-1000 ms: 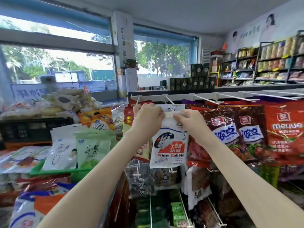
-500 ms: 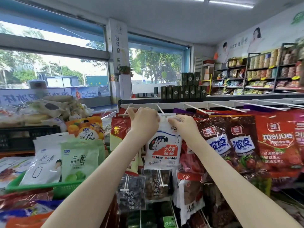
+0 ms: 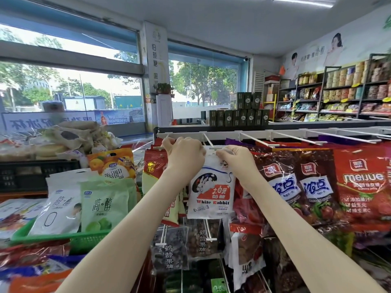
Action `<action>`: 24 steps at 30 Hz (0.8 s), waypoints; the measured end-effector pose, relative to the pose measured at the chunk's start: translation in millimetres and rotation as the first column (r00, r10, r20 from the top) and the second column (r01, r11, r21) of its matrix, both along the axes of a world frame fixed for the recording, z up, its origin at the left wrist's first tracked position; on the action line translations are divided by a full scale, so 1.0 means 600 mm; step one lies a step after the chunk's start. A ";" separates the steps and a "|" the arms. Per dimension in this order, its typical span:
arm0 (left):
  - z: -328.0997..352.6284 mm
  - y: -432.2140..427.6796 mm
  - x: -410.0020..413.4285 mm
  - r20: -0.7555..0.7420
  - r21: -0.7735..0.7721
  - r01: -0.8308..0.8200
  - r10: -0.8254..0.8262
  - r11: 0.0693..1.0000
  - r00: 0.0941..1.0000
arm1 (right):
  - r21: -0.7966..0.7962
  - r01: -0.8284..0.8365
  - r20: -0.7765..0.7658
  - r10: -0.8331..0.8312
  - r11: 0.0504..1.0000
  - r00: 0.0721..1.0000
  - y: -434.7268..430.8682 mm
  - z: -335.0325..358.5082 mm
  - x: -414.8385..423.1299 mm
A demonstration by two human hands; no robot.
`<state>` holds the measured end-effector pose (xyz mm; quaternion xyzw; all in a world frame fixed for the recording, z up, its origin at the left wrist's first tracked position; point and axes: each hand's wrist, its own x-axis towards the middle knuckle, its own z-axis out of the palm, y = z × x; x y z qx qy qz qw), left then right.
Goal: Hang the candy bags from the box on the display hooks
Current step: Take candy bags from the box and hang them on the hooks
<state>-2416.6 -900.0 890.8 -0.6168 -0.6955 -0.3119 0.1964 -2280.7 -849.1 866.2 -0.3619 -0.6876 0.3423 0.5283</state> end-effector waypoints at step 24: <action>-0.013 0.039 0.019 -0.440 -0.021 -0.259 0.224 0.966 0.870 | 0.448 0.276 0.352 -0.451 0.851 0.820 0.061 -0.012 -0.067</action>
